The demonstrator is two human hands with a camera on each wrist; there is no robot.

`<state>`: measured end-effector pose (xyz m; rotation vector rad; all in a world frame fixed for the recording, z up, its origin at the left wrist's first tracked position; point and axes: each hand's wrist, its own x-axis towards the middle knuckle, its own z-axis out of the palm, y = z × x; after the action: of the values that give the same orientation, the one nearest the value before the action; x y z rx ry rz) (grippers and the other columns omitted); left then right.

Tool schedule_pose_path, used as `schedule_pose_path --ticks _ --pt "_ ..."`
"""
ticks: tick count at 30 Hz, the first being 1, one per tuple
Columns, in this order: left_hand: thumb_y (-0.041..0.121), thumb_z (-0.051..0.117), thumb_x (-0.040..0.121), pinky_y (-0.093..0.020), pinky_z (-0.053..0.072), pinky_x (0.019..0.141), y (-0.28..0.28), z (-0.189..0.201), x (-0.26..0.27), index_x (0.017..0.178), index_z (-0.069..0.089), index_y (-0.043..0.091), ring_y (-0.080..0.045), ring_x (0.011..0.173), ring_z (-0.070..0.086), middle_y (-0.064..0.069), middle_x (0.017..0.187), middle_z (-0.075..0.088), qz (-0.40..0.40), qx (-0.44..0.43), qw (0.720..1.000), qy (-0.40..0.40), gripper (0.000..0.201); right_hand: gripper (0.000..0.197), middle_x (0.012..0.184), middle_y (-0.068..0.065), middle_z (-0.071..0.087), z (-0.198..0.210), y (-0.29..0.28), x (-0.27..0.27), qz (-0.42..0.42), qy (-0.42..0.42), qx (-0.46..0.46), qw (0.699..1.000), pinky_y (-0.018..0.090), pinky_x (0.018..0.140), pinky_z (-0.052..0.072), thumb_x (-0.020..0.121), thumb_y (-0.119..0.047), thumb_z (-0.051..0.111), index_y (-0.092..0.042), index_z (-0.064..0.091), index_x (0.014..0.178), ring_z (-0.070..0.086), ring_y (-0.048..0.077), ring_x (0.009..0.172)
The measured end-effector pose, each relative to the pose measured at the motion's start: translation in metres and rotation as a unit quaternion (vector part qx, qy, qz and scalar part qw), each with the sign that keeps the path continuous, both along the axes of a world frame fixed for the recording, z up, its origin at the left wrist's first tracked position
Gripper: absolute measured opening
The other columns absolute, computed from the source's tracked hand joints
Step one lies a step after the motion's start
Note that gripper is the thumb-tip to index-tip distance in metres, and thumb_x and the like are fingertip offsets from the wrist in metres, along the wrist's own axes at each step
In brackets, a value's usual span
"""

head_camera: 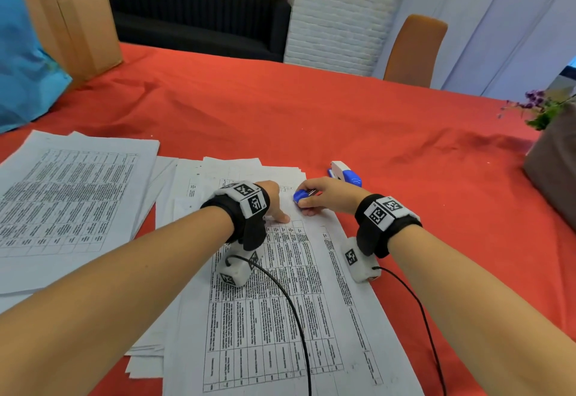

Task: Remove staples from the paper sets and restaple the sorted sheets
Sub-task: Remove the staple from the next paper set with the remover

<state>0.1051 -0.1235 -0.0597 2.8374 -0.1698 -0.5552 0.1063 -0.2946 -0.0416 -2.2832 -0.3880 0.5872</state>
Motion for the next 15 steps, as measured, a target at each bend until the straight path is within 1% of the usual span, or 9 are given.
schedule_pose_path --ticks 2,3,7,9,11,12,13,14,15 --pt "0.052 0.071 0.075 -0.036 0.049 0.090 0.000 0.000 -0.001 0.112 0.056 0.007 -0.023 0.104 0.062 -0.003 0.117 0.065 -0.006 0.005 1.000 -0.004 0.060 0.016 0.084 0.011 0.064 0.000 0.001 0.000 -0.018 0.031 0.038 0.999 0.016 0.072 0.056 0.093 -0.003 0.058 0.000 0.057 0.109 0.065 0.006 0.064" --pt "0.052 0.070 0.076 -0.035 0.049 0.089 -0.001 0.001 -0.001 0.113 0.056 0.007 -0.023 0.105 0.062 -0.003 0.118 0.065 -0.010 0.010 1.000 -0.008 0.060 0.015 0.083 0.010 0.063 0.001 0.001 -0.001 -0.027 0.049 0.060 0.997 0.015 0.070 0.056 0.093 -0.001 0.056 -0.001 0.056 0.108 0.065 0.006 0.063" --pt "0.051 0.068 0.079 -0.035 0.048 0.089 -0.003 0.002 -0.004 0.115 0.055 0.006 -0.024 0.107 0.061 -0.003 0.120 0.064 -0.014 0.010 1.000 -0.010 0.060 0.013 0.085 0.010 0.059 -0.002 -0.003 -0.001 -0.062 0.096 0.144 0.983 0.021 0.075 0.058 0.095 -0.003 0.053 -0.002 0.054 0.108 0.065 0.015 0.073" --pt "0.050 0.068 0.079 -0.035 0.048 0.088 -0.002 0.004 -0.005 0.111 0.057 0.005 -0.024 0.106 0.062 -0.004 0.121 0.064 -0.018 0.006 1.000 -0.005 0.056 0.010 0.086 0.009 0.059 -0.003 -0.009 -0.001 -0.109 0.116 0.211 0.964 0.025 0.076 0.059 0.097 -0.006 0.051 -0.005 0.054 0.107 0.068 0.016 0.074" --pt "0.049 0.068 0.080 -0.034 0.047 0.085 0.001 0.006 -0.008 0.105 0.058 0.006 -0.025 0.105 0.062 -0.006 0.120 0.065 -0.009 -0.008 1.000 0.007 0.051 0.006 0.088 0.010 0.059 -0.005 -0.014 -0.004 -0.128 0.120 0.243 0.954 0.025 0.075 0.059 0.097 -0.008 0.051 -0.008 0.055 0.102 0.070 0.016 0.074" --pt "0.050 0.067 0.080 -0.035 0.047 0.085 0.003 0.009 -0.009 0.105 0.059 0.005 -0.027 0.104 0.063 -0.009 0.116 0.066 0.007 -0.029 0.999 0.019 0.052 0.005 0.089 0.009 0.058 -0.005 -0.014 -0.006 -0.123 0.113 0.241 0.956 0.025 0.075 0.059 0.097 -0.008 0.052 -0.009 0.056 0.101 0.069 0.016 0.075" --pt "0.053 0.065 0.081 -0.034 0.048 0.083 0.007 0.011 -0.011 0.105 0.061 0.003 -0.028 0.099 0.064 -0.012 0.107 0.067 0.030 -0.059 0.997 0.034 0.055 0.005 0.090 0.007 0.056 -0.004 -0.013 -0.008 -0.111 0.102 0.231 0.961 0.025 0.076 0.058 0.097 -0.010 0.053 -0.010 0.057 0.100 0.067 0.016 0.076" --pt "0.056 0.059 0.084 -0.032 0.049 0.077 0.012 0.012 -0.014 0.101 0.061 0.002 -0.028 0.087 0.065 -0.015 0.092 0.066 0.063 -0.124 0.989 0.050 0.057 0.005 0.090 0.005 0.055 -0.001 -0.009 -0.009 -0.095 0.083 0.213 0.969 0.026 0.077 0.057 0.096 -0.011 0.054 -0.011 0.058 0.100 0.065 0.015 0.077" --pt "0.058 0.050 0.088 -0.028 0.046 0.067 0.018 0.013 -0.018 0.093 0.060 0.002 -0.024 0.071 0.060 -0.014 0.076 0.060 0.120 -0.258 0.954 0.091 0.057 0.006 0.090 0.004 0.054 0.004 -0.003 -0.011 -0.073 0.059 0.197 0.976 0.028 0.078 0.056 0.096 -0.013 0.055 -0.011 0.058 0.100 0.062 0.014 0.078"
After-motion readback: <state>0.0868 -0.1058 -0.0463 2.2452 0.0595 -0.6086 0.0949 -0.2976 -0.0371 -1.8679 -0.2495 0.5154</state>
